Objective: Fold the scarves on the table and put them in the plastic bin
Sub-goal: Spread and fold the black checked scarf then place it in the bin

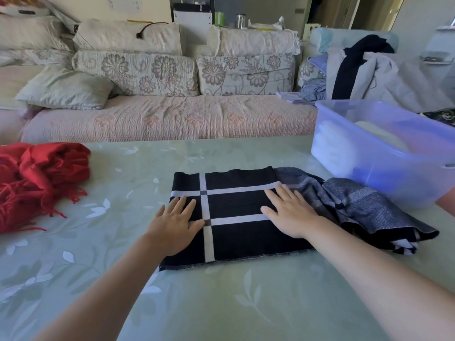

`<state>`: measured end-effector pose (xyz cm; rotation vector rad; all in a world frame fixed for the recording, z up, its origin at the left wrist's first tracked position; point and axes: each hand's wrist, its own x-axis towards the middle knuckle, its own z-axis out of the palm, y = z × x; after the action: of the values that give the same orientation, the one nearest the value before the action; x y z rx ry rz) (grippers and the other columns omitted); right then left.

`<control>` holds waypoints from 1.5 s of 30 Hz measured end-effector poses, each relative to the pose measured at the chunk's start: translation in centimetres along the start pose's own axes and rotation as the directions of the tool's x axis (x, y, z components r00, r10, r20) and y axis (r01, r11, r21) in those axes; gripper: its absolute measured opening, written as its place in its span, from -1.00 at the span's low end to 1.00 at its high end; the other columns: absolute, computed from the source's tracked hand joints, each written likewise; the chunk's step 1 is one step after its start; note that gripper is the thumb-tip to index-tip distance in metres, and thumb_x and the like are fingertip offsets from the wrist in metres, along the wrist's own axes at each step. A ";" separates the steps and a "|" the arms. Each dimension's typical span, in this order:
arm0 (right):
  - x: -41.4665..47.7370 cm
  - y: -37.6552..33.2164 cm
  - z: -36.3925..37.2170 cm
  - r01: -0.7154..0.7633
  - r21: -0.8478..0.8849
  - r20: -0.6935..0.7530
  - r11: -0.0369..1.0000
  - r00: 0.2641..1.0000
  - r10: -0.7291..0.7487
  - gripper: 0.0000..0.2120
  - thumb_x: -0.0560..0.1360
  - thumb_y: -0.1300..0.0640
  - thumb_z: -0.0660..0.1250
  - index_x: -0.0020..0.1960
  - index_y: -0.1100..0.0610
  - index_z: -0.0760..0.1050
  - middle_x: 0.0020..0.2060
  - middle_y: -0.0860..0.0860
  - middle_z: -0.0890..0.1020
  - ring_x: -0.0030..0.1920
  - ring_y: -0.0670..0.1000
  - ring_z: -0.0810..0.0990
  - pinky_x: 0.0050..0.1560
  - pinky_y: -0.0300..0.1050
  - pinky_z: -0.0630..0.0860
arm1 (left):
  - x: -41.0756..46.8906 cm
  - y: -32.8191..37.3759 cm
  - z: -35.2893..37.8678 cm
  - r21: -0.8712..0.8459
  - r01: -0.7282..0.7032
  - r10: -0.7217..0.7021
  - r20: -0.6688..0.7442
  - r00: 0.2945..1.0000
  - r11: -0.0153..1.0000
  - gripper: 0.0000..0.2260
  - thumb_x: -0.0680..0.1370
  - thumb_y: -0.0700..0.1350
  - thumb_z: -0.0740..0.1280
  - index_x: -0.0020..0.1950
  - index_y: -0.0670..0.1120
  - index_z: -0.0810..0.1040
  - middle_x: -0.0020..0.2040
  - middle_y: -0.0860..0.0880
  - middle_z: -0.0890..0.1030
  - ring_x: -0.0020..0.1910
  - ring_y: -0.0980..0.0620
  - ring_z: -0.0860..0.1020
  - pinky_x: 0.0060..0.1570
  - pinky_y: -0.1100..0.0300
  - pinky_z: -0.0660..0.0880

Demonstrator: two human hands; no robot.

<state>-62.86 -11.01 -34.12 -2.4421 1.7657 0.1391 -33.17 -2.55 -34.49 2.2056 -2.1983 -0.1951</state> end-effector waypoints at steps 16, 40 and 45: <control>8.4 -20.5 -3.1 0.460 -0.299 -0.136 0.836 0.846 -0.515 -0.61 0.61 0.27 0.15 0.41 0.06 0.33 0.37 0.05 0.38 0.13 0.17 0.55 -0.12 0.03 0.43 | -3.3 -2.7 -1.8 0.092 0.191 -0.172 -0.182 0.968 0.977 -0.63 0.57 0.18 0.13 0.15 -0.09 0.43 0.13 -0.05 0.41 0.14 -0.07 0.36 0.08 0.09 0.34; 13.8 -29.5 -5.8 0.479 -0.072 -0.265 0.875 0.837 -0.479 -0.87 0.50 0.27 0.26 0.05 0.19 0.46 0.03 0.16 0.50 -0.04 0.23 0.53 -0.07 0.13 0.53 | -5.6 -11.1 -5.8 -0.393 0.220 -0.247 -0.019 0.969 0.893 -0.65 0.50 -0.34 0.15 0.17 -0.07 0.56 0.07 -0.06 0.42 -0.02 -0.12 0.53 -0.06 0.22 0.40; 14.8 -37.2 -5.1 0.545 -0.100 -0.293 0.833 0.784 -0.548 -0.84 0.50 0.33 0.20 0.05 0.20 0.43 0.05 0.15 0.46 -0.06 0.24 0.53 -0.12 0.12 0.53 | -7.8 -18.4 -5.8 -0.226 0.305 -0.328 -0.070 0.942 0.925 -0.72 0.53 -0.36 0.16 0.17 -0.17 0.52 0.11 -0.08 0.41 -0.19 0.12 0.39 -0.07 0.20 0.42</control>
<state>-22.91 -14.19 -29.47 -2.9960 1.0447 -0.3139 -14.23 4.95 -30.07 2.3713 -1.6680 -0.2941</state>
